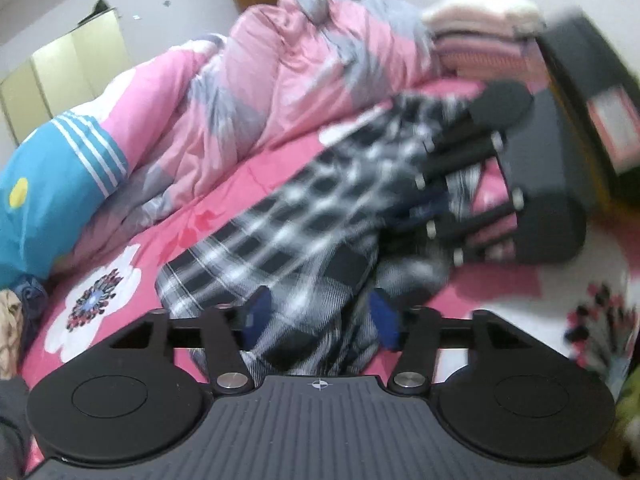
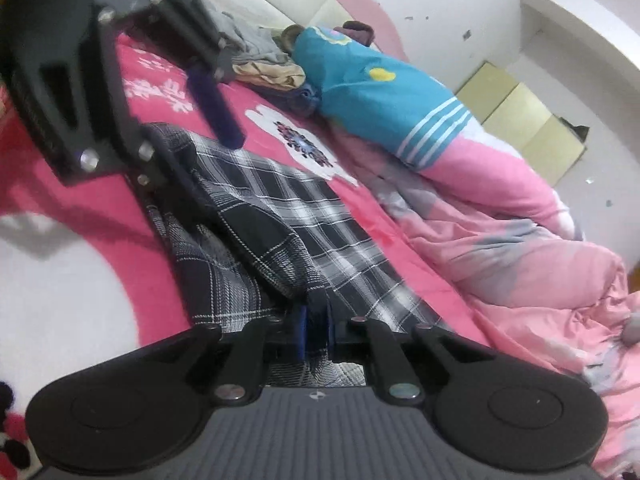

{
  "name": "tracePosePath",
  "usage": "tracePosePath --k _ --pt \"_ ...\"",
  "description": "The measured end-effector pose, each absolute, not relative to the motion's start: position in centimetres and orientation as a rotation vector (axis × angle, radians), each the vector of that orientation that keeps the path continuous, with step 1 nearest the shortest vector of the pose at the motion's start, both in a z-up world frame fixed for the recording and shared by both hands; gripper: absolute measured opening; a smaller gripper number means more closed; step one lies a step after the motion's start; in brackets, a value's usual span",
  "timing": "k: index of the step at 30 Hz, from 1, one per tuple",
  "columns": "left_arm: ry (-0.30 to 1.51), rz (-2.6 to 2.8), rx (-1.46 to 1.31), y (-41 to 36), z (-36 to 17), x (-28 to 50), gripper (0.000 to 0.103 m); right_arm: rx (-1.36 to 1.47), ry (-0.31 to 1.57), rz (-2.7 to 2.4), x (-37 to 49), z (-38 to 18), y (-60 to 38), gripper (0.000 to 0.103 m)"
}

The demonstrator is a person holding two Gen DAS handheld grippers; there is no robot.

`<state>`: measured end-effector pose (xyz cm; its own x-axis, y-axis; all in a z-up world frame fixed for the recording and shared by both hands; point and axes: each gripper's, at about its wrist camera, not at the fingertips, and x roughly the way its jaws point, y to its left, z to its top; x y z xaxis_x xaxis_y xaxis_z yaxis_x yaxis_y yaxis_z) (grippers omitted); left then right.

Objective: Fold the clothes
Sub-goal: 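Hold the plaid pants edge with both grippers and fold it over the leg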

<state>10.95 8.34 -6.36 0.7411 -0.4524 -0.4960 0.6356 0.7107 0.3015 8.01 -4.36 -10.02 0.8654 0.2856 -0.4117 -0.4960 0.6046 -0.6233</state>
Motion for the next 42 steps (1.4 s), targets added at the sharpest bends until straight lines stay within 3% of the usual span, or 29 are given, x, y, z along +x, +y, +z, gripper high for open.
tracePosePath --k 4,6,10,21,22,23,24,27,37,42 --pt "0.423 -0.607 0.489 7.2 -6.9 12.7 0.055 -0.807 0.271 0.443 7.8 -10.2 -4.2 0.009" --pt "0.440 -0.599 0.526 6.6 -7.4 13.5 0.045 -0.799 0.270 0.438 7.8 -10.1 -4.2 0.009" --pt "0.471 -0.590 0.559 6.5 -7.9 14.1 0.037 -0.791 0.258 0.438 7.7 -10.0 -4.3 0.009" --pt "0.472 -0.533 0.685 7.4 -8.6 12.8 0.033 -0.752 0.263 0.435 7.5 -9.9 -4.5 0.005" --pt "0.465 -0.521 0.699 7.3 -8.6 12.7 0.028 -0.753 0.264 0.434 7.4 -9.9 -4.5 0.005" --pt "0.453 -0.500 0.722 7.3 -8.6 12.4 0.017 -0.753 0.266 0.433 7.5 -9.9 -4.5 0.004" --pt "0.433 -0.478 0.750 7.2 -8.6 12.1 0.013 -0.755 0.264 0.431 7.4 -9.9 -4.5 0.003" --pt "0.346 -0.411 0.851 7.1 -8.8 10.6 0.013 -0.762 0.257 0.425 7.1 -10.0 -4.4 0.003" --pt "0.327 -0.364 0.975 8.4 -11.5 8.5 0.011 -0.958 0.241 0.513 5.5 -11.9 -4.0 0.003" --pt "0.339 -0.358 0.901 9.6 -10.8 8.1 0.017 -0.915 0.259 0.545 4.7 -10.5 -5.6 0.004"
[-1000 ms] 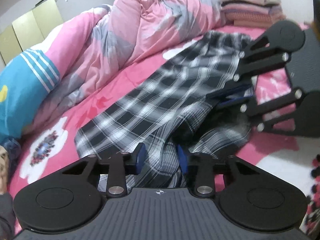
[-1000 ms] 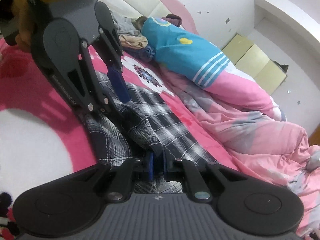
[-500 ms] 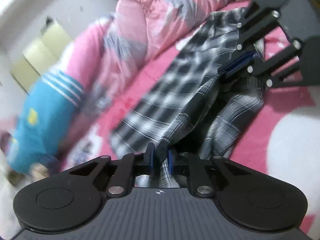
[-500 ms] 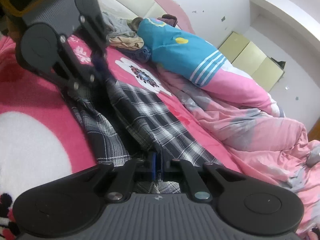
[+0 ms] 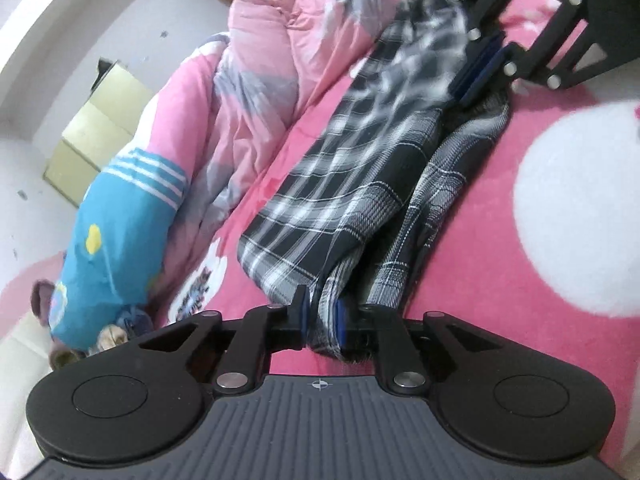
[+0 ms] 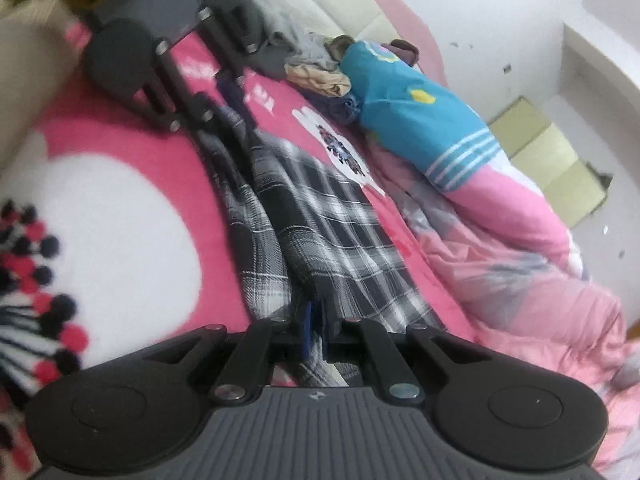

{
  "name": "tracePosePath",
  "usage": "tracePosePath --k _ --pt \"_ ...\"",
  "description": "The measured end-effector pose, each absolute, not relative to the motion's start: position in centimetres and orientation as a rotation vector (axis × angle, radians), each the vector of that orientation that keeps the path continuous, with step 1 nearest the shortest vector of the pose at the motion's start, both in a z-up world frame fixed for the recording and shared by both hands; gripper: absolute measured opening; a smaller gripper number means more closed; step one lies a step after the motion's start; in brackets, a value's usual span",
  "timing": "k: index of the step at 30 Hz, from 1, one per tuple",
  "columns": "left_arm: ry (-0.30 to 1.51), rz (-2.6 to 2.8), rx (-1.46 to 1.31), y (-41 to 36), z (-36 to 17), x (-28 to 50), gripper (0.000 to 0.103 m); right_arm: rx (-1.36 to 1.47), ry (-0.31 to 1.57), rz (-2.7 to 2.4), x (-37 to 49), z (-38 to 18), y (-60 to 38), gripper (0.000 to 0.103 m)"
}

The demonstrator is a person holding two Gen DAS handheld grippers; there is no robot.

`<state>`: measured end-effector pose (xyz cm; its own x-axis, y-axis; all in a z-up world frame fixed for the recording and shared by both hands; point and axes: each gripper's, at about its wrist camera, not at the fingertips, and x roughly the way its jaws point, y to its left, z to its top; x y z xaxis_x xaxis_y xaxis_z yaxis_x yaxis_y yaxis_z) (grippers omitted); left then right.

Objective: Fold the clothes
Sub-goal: 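Hold the plaid pants edge with both grippers and fold it over the leg, then lay the folded edge down with both grippers and smooth it flat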

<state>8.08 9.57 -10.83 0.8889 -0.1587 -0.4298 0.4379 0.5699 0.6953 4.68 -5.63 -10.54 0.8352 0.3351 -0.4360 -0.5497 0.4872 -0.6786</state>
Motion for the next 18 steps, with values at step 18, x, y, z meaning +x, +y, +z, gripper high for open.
tracePosePath --k 18 --pt "0.373 -0.412 0.599 10.7 -7.3 7.8 0.038 -0.583 0.416 0.747 6.2 -8.7 -4.2 0.031"
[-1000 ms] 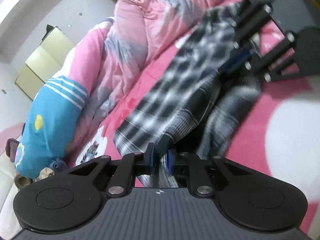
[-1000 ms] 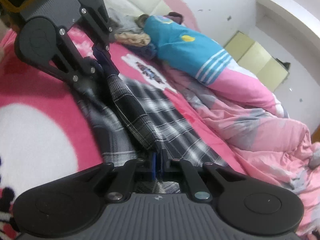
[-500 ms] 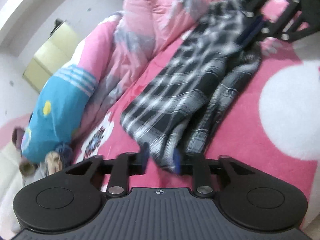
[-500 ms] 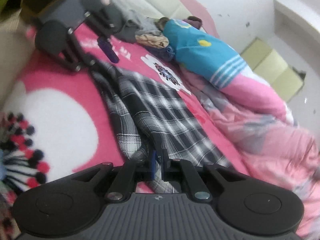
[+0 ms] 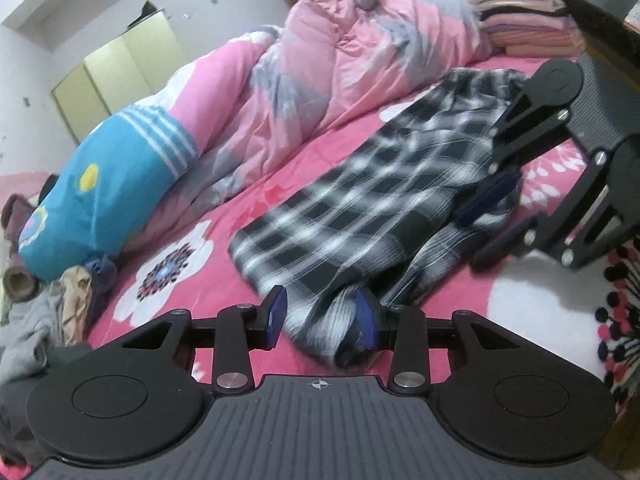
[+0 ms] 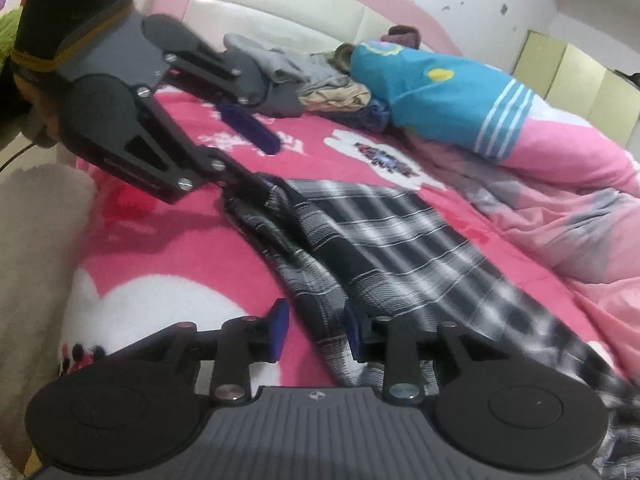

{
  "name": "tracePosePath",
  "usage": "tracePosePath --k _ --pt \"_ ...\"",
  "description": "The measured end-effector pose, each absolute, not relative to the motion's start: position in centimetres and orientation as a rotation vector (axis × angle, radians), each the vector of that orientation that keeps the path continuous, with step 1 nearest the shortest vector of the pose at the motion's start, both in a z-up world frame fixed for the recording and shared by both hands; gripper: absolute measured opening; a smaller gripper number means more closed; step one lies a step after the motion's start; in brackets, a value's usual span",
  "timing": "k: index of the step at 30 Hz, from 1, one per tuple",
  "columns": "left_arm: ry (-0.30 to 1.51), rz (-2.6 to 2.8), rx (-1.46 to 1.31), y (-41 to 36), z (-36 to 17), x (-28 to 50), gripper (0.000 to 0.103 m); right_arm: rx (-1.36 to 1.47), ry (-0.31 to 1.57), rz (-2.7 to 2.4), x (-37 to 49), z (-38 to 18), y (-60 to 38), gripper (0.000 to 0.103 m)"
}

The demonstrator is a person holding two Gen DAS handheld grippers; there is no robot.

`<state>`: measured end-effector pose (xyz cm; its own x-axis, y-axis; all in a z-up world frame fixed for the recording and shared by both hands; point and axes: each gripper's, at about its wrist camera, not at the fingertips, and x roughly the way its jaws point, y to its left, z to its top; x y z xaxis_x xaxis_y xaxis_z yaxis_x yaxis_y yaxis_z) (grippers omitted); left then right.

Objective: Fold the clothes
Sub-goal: 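Lay the folded edge down with both grippers and smooth it flat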

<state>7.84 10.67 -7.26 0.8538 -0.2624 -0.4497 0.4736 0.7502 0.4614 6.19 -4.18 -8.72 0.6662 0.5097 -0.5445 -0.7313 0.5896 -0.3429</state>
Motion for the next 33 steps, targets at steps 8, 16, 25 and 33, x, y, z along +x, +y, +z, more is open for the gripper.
tracePosePath --k 8,16,25,33 --pt "0.352 -0.503 0.633 9.2 -7.8 7.7 0.038 -0.429 0.461 0.731 7.8 -8.2 -5.5 0.002" --pt "0.343 -0.527 0.612 8.7 -7.7 8.1 0.038 0.114 0.709 0.804 12.9 -8.0 -9.8 0.002" --pt "0.344 -0.488 0.614 7.3 -8.7 8.4 0.038 0.266 0.780 0.713 14.6 -9.1 -11.1 0.002" --pt "0.356 -0.431 0.647 6.1 -9.5 9.2 0.038 -0.136 0.505 0.752 10.0 -5.6 -8.7 0.015"
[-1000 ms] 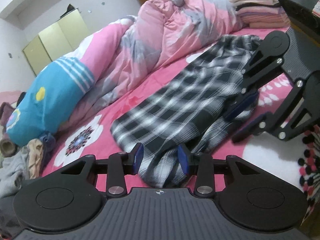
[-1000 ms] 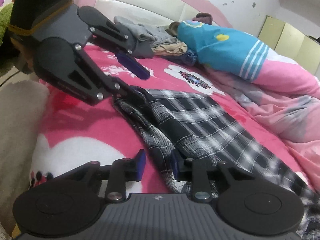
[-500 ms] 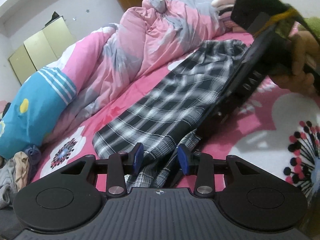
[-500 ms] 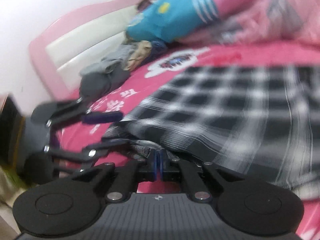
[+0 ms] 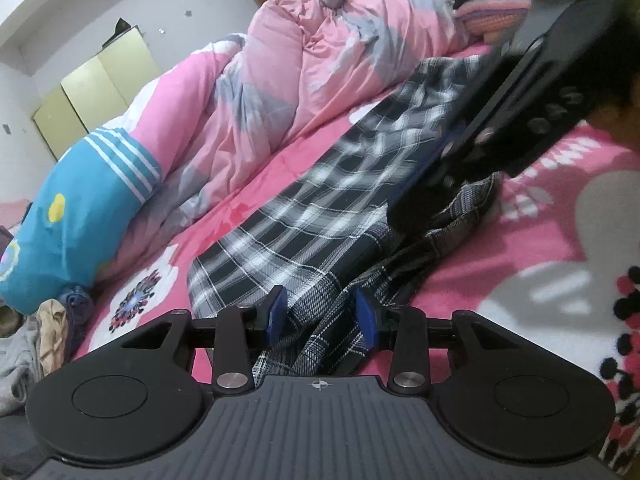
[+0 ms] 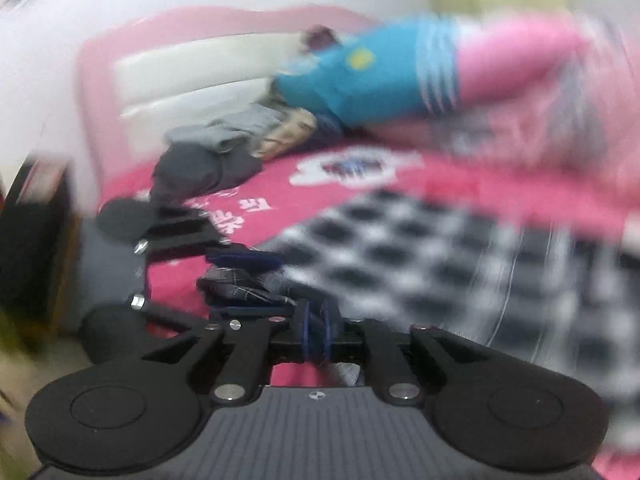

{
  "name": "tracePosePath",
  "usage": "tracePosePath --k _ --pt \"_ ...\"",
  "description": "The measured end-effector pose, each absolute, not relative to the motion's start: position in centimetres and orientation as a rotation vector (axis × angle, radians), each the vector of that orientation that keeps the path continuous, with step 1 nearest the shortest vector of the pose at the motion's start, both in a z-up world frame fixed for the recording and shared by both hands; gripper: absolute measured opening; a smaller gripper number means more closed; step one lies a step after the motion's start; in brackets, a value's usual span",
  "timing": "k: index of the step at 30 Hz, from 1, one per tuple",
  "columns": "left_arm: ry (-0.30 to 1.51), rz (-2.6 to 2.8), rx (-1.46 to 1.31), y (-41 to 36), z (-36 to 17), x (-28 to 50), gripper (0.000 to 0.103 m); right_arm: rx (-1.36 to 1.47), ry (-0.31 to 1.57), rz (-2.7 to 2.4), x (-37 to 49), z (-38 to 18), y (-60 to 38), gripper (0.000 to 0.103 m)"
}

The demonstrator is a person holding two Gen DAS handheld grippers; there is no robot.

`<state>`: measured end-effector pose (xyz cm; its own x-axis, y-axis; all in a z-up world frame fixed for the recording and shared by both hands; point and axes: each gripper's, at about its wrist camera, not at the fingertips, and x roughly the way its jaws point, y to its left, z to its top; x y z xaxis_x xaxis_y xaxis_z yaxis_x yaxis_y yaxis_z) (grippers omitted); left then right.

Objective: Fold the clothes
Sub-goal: 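Lay the folded edge down with both grippers and smooth it flat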

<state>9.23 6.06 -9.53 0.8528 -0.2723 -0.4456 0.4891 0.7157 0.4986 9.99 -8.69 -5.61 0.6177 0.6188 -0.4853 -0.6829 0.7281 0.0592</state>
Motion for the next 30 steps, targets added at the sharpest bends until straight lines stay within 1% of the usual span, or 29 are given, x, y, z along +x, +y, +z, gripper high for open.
tracePosePath --k 1,2,4,6,7,8,11,14,16,21,23,26,30 --pt "0.358 -0.429 0.645 6.0 -9.5 9.3 0.038 -0.228 0.462 0.741 9.4 -5.6 -8.0 0.029" --pt "0.360 -0.426 0.642 6.0 -9.5 9.3 0.038 -0.317 0.431 0.726 9.2 -5.9 -7.3 0.033" --pt "0.363 -0.420 0.637 6.0 -9.4 9.4 0.038 -0.473 0.392 0.704 9.0 -6.7 -5.8 0.033" --pt "0.367 -0.415 0.630 6.0 -9.4 9.4 0.038 -0.559 0.390 0.692 9.4 -7.5 -4.5 0.033" --pt "0.370 -0.413 0.622 6.0 -9.3 9.5 0.038 -0.575 0.394 0.690 9.7 -7.9 -4.1 0.032" --pt "0.373 -0.411 0.614 6.0 -9.3 9.5 0.038 -0.574 0.405 0.690 10.0 -8.1 -3.8 0.029" --pt "0.390 -0.406 0.591 6.0 -9.3 9.9 0.038 -0.522 0.428 0.679 10.8 -8.2 -3.8 0.002" --pt "0.407 -0.396 0.582 5.9 -9.4 10.3 0.038 -0.402 0.403 0.671 10.9 -7.0 -5.0 0.002" --pt "0.418 -0.388 0.574 5.9 -9.4 10.6 0.038 -0.376 0.390 0.690 10.4 -6.6 -5.7 0.002" --pt "0.443 -0.343 0.512 6.4 -9.1 11.1 0.038 -0.478 0.406 0.742 9.1 -8.3 -5.0 0.002" --pt "0.452 -0.320 0.519 6.7 -9.0 11.0 0.038 -0.557 0.411 0.732 8.7 -9.4 -4.2 0.003" --pt "0.468 -0.285 0.529 7.6 -8.9 10.8 0.039 -0.587 0.393 0.722 8.3 -9.4 -3.8 0.004" --pt "0.512 -0.250 0.506 9.4 -8.7 10.8 0.043 -0.581 0.401 0.724 8.4 -9.5 -3.8 0.004"
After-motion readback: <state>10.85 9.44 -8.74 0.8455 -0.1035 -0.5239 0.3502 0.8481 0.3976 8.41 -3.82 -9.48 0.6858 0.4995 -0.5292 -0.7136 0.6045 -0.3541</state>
